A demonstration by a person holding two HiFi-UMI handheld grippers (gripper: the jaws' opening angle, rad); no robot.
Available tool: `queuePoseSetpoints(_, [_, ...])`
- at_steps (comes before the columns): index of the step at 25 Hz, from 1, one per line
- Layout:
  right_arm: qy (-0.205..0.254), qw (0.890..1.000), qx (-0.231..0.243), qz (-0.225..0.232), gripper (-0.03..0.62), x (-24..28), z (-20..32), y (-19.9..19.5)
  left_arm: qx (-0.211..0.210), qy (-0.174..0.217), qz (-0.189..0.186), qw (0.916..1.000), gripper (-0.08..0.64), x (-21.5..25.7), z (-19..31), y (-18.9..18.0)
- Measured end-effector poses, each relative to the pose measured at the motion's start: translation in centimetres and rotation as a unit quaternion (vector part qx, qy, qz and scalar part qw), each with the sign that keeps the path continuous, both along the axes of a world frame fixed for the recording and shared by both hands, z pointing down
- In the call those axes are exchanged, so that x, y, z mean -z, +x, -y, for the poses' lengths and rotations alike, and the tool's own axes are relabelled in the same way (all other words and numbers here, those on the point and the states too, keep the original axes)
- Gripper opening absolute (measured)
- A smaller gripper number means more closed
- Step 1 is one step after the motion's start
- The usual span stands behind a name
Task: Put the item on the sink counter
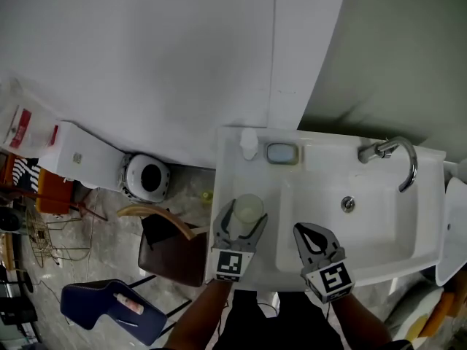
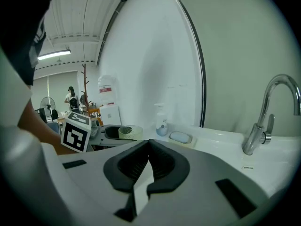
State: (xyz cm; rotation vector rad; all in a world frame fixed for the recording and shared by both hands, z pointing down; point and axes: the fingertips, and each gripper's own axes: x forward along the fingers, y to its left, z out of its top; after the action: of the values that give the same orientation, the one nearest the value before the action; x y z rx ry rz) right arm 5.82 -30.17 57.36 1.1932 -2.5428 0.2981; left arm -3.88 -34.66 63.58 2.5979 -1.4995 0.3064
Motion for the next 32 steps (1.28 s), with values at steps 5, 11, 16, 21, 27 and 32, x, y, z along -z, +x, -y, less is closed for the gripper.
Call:
queuePoseSetpoints(5, [-0.002, 1.000, -0.003, -0.007, 0.014, -0.7, 0.3, 1.4, 0.015, 0.001, -0.002, 0.9999, 0.377, -1.3, 1.2, 0.6])
queuePoseSetpoints(11, [0.010, 1.000, -0.004, -0.002, 0.014, -0.4, 0.8, 2.4, 0.037, -0.006, 0.004, 0.9993, 0.377, -2.0, 1.6, 0.1])
queuePoseSetpoints(16, [0.040, 0.999, -0.010, 0.019, 0.014, 1.6, 1.2, 2.3, 0.042, 0.003, 0.000, 0.9991, 0.377, -2.4, 1.3, 0.0])
queuePoseSetpoints(21, [0.040, 0.999, -0.009, 0.027, 0.014, 2.0, 1.0, 1.5, 0.037, -0.009, 0.004, 0.9993, 0.386, -2.9, 0.4, 0.3])
queuePoseSetpoints(27, [0.046, 0.998, -0.006, 0.031, 0.014, 2.8, 0.9, 0.8, 0.039, -0.008, 0.002, 0.9992, 0.446, -2.3, -0.6, 0.2])
queuePoseSetpoints(32, [0.054, 0.998, -0.012, 0.035, 0.014, 3.9, 0.8, 0.6, 0.035, 0.040, -0.013, 0.9985, 0.393, 2.1, -1.7, 0.0])
